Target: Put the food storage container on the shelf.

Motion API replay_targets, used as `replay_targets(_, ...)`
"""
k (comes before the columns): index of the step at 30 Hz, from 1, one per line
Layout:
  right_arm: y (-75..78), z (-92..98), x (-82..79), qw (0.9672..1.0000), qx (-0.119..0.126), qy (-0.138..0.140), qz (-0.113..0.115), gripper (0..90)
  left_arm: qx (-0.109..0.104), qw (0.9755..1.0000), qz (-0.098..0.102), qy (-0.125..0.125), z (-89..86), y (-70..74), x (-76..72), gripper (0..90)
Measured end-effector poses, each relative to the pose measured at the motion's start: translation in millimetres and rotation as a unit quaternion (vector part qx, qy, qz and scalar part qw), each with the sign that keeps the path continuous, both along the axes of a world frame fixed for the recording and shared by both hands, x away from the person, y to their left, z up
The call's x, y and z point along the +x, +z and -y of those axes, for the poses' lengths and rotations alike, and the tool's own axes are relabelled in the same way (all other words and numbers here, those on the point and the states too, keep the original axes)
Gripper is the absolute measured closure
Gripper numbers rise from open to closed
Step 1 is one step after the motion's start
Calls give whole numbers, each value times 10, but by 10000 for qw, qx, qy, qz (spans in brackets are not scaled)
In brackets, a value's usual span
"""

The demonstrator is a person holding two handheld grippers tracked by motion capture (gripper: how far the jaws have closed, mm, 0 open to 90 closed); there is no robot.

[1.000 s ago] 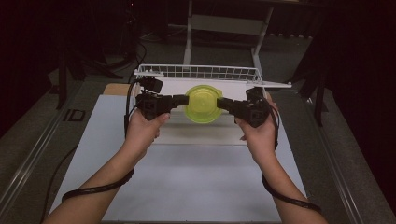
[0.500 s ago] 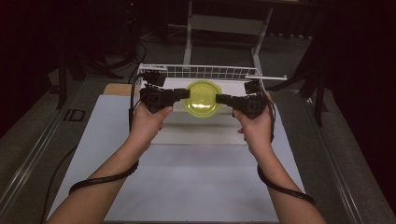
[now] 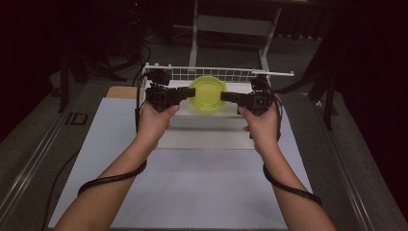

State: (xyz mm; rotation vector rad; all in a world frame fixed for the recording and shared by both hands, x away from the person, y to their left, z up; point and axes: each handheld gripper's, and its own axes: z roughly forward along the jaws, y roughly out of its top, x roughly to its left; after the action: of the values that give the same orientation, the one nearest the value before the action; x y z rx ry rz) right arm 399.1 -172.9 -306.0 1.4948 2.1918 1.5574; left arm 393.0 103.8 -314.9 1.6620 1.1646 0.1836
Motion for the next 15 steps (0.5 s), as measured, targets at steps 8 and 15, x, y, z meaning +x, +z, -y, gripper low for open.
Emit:
replay_targets(8, 14, -5, 71, 9999, -41, -84, -49, 610, 5, 9998, -76, 177, -6, -27, 119, 588)
replay_targets(15, 43, 13, 21, 9998, -31, -62, 183, 577, 45, 9990, 76, 431, -104, 10, 105, 497)
